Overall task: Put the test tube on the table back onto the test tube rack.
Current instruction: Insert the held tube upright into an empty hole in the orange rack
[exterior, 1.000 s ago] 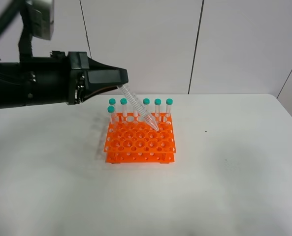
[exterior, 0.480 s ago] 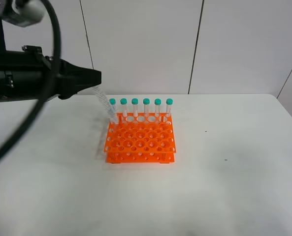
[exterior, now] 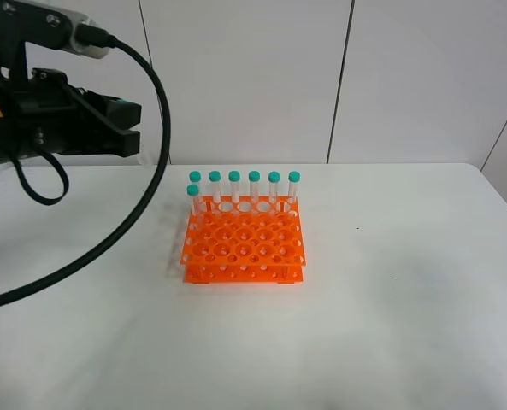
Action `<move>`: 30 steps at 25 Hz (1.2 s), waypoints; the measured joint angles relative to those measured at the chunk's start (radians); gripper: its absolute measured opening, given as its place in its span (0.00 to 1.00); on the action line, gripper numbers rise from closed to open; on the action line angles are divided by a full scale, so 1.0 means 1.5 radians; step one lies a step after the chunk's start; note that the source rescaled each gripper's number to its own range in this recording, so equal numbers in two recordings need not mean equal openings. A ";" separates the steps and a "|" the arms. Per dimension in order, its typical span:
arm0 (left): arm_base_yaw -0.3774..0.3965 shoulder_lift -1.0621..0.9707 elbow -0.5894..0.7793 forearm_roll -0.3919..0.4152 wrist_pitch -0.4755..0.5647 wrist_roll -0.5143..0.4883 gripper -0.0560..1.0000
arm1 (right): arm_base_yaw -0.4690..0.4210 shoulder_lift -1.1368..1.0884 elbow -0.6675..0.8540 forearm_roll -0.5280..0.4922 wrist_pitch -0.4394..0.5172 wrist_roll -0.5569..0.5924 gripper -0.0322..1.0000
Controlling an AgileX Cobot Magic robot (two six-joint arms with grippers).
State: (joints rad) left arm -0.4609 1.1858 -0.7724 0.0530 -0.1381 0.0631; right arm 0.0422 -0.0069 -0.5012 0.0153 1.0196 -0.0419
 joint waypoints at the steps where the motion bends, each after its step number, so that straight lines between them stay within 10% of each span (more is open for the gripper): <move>1: -0.006 0.017 0.000 0.015 -0.007 -0.017 0.06 | 0.000 0.000 0.000 0.000 0.000 0.000 1.00; 11: -0.127 0.207 -0.075 0.054 -0.048 -0.042 0.06 | 0.000 0.000 0.000 0.000 0.000 0.000 1.00; 30: -0.039 0.397 -0.215 0.055 -0.050 -0.087 0.06 | 0.000 0.000 0.000 0.001 0.000 0.000 1.00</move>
State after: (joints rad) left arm -0.5192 1.7811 -1.0947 0.1350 -0.2134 -0.0680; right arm 0.0422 -0.0069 -0.5012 0.0163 1.0196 -0.0419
